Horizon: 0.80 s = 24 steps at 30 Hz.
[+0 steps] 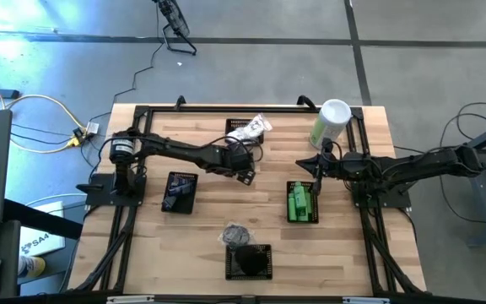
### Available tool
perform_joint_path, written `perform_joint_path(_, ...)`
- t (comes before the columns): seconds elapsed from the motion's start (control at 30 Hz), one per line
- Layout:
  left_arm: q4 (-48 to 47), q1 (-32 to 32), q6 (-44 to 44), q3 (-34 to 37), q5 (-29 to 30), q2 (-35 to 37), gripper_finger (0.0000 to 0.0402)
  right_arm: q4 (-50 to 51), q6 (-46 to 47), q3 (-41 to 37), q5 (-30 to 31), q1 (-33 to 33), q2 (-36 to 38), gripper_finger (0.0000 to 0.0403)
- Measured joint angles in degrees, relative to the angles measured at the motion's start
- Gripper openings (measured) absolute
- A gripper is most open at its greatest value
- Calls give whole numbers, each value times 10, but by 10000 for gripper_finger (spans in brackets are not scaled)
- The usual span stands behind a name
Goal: Pick & Place Travel size toiletries
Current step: Put the blue bottle into the middle left black bin
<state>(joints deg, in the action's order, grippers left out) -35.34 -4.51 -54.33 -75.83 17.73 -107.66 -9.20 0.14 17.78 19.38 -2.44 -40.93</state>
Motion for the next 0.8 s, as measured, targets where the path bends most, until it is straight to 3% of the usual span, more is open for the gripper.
perform_joint_path(0.37, -12, 0, 0, 1, 41, -14, 262, 5, 0, 0, 2, 0, 0, 4)
perform_joint_path(0.8, -21, 0, 5, 1, 45, -14, 262, 4, -3, 0, 2, 0, 0, 4)
